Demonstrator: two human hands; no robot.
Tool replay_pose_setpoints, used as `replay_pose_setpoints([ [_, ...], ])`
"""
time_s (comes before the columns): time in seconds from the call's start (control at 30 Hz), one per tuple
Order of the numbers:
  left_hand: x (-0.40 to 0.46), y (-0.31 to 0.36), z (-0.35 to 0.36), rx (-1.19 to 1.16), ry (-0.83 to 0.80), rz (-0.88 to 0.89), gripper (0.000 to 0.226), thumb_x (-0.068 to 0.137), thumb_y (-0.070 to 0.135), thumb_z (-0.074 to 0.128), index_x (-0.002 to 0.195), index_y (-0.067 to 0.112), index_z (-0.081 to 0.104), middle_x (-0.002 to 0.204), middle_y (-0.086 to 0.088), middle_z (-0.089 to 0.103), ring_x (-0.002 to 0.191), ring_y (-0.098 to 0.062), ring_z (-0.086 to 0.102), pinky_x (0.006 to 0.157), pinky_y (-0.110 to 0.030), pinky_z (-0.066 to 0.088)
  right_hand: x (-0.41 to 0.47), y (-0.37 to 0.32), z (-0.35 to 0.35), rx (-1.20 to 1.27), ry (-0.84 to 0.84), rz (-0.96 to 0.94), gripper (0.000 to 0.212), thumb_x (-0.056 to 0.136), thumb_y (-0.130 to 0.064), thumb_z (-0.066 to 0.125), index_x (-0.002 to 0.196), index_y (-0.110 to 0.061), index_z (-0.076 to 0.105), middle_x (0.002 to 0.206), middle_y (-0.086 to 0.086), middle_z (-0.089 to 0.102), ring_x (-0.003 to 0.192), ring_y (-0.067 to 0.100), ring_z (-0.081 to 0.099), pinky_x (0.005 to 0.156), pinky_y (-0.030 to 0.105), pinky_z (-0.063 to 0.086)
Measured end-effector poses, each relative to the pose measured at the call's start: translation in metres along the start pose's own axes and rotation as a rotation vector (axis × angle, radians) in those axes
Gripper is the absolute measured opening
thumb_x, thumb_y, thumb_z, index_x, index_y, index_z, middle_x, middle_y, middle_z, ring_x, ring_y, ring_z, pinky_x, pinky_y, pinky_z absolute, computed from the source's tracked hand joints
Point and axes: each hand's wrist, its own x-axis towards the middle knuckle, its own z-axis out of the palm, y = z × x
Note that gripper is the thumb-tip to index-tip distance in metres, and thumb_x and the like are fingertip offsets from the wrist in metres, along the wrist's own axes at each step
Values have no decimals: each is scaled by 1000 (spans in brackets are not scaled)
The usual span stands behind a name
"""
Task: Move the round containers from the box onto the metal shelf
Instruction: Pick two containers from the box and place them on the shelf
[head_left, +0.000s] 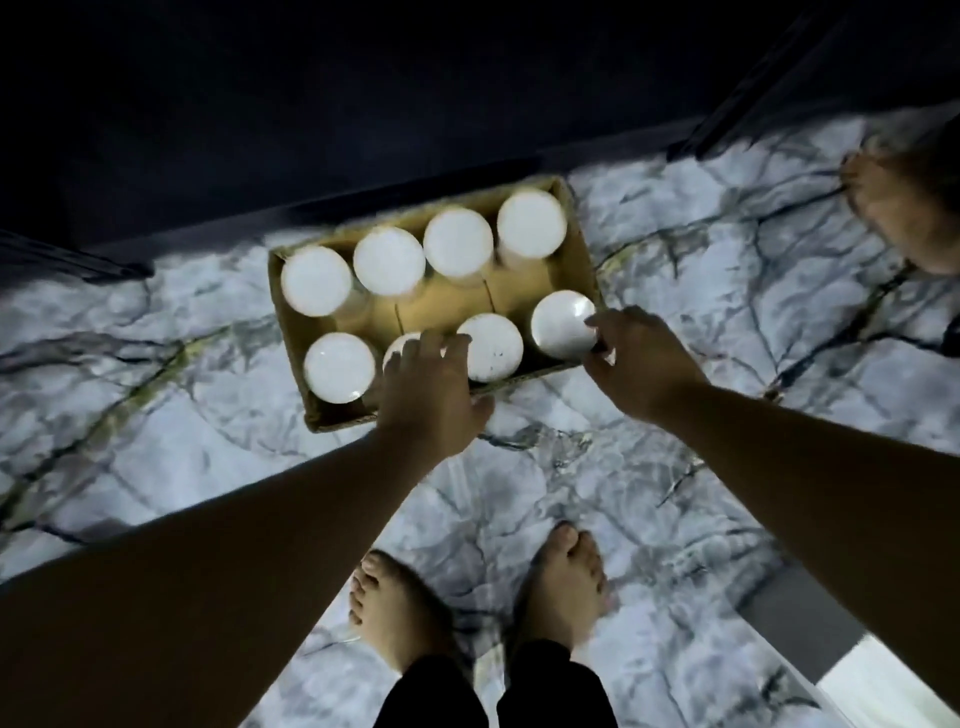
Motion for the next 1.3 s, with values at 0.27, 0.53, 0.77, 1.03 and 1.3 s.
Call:
replay_pose_setpoints([
  [0.27,60,10,70,-48,67,-13,84,83,59,63,149,13,38,136,-19,48,123,-42,48,105,-52,40,62,8,47,-263,36,-62,85,79,-55,70,149,-20,37,150,9,41,137,40,29,108,53,32],
  [0.53,85,6,71,-52,7,-69,105,60,81,71,137,15,46,122,-13,57,117,-38,57,120,-62,17,82,-1,63,-310,63,38,94,61,-55,85,136,-17,43,144,10,45,137,39,29,107,53,29],
  [0.77,59,11,11,-375,125,-70,95,50,57,82,127,14,49,123,-12,55,114,-35,55,95,-46,49,48,-11,18,46,151,-69,99,51,-47,86,134,-13,43,131,11,49,125,37,43,98,44,44],
  [1.03,-55,19,-130,-578,152,-125,108,54,61,65,150,18,42,142,-10,39,135,-27,43,110,-33,39,-74,-71,-73,356,188,-53,88,59,-46,77,138,-14,52,137,3,39,123,31,53,99,40,51],
  [1.3,-174,59,-316,-513,80,-35,67,61,52,68,125,35,54,135,6,47,126,-24,47,104,-44,45,-225,-138,-219,397,156,-121,64,73,-35,85,133,-23,62,147,-5,44,133,17,48,99,21,36],
])
